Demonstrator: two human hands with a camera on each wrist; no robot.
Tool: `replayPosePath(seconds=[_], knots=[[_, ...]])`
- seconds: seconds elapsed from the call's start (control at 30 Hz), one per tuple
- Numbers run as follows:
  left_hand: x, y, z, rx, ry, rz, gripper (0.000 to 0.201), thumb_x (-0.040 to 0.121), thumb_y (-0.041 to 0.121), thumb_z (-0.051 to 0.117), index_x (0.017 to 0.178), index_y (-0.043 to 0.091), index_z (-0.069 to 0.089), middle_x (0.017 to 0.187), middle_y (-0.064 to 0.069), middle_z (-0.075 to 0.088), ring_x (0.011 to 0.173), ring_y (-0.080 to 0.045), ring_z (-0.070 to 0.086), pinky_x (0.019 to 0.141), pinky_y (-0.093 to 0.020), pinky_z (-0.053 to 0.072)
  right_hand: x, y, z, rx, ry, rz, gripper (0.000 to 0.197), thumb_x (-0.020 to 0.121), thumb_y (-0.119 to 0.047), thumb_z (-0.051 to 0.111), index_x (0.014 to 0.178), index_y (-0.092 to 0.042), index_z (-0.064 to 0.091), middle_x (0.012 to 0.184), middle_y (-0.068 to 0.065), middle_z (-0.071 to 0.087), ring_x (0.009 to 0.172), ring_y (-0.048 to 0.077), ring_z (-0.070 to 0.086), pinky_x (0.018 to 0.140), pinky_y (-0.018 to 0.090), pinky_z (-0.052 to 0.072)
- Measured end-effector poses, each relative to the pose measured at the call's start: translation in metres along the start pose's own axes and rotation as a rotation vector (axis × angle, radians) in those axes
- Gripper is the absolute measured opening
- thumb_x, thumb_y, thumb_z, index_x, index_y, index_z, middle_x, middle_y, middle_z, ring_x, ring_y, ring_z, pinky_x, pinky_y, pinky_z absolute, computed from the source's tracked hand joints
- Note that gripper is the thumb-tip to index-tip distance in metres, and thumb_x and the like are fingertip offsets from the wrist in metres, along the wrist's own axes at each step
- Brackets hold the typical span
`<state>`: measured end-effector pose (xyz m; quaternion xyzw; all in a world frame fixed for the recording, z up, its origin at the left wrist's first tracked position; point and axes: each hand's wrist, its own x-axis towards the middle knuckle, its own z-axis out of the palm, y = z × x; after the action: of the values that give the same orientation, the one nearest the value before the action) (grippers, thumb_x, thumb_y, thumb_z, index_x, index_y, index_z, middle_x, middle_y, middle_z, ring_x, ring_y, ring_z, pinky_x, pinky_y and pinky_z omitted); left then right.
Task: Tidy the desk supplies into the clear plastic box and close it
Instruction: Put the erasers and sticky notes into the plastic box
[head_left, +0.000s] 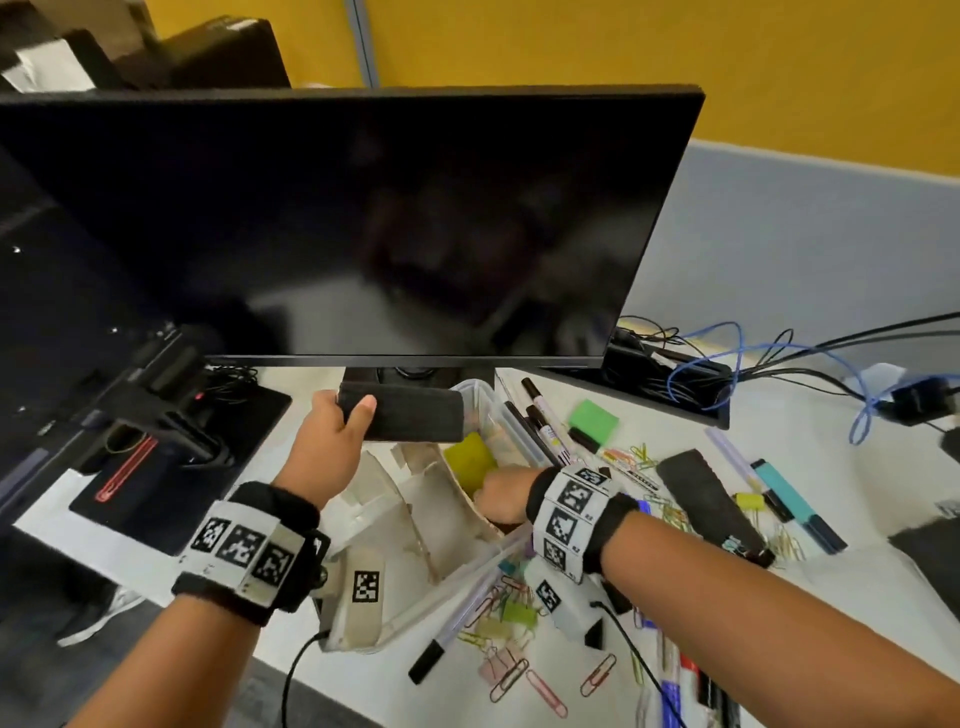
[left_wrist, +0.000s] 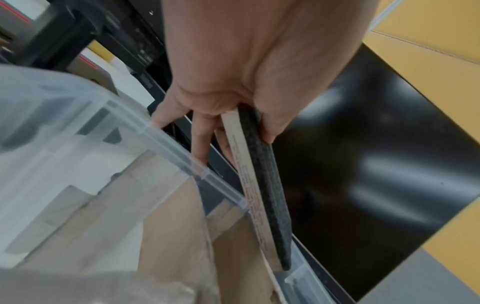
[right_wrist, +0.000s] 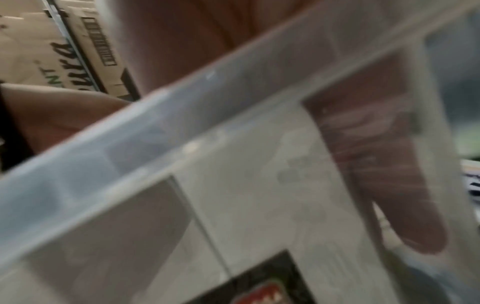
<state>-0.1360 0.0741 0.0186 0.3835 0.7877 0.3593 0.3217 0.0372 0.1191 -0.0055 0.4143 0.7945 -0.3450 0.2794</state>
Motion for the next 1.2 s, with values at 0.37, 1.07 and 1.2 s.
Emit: replayPosePath(seconds=[0.37, 1.07, 1.2], knots=[[0.01, 0.022, -0.01, -0.025, -0.461, 0.497, 0.026, 0.096, 0.008, 0.043, 0.097, 0.034, 0.041, 0.088, 0.01, 0.046, 0.078, 0.005, 0.047, 0.072, -0.003, 0.04, -0.052, 0.038, -0.03, 1.101, 0.437, -0.348, 0.023, 0.085, -0.032, 0.056, 0.107, -0.026, 0.055, 0.109, 0.002, 0.058, 0.095, 0.014, 0.06, 0.08, 0.029, 0.054], [0.029, 0.003, 0.011, 0.763, -0.676, 0.499, 0.072, 0.088, -0.01, 0.034, 0.15, 0.019, 0.014, 0.146, -0.007, 0.031, 0.123, -0.024, 0.048, 0.102, -0.03, 0.041, -0.001, 0.0, 0.009, -0.035, 0.447, -0.067, 0.038, 0.096, -0.032, 0.043, 0.129, -0.012, 0.047, 0.139, 0.013, 0.042, 0.133, 0.029, 0.033, 0.111, 0.033, 0.021], [0.027, 0.001, 0.011, 0.757, -0.698, 0.501, 0.076, 0.085, -0.01, 0.035, 0.15, 0.022, 0.011, 0.145, -0.006, 0.03, 0.119, -0.027, 0.049, 0.096, -0.03, 0.043, -0.003, 0.01, 0.017, -0.026, 0.184, -0.012, 0.062, 0.094, -0.056, 0.018, 0.147, -0.024, 0.02, 0.159, 0.003, 0.005, 0.146, 0.017, -0.012, 0.119, 0.037, -0.004]])
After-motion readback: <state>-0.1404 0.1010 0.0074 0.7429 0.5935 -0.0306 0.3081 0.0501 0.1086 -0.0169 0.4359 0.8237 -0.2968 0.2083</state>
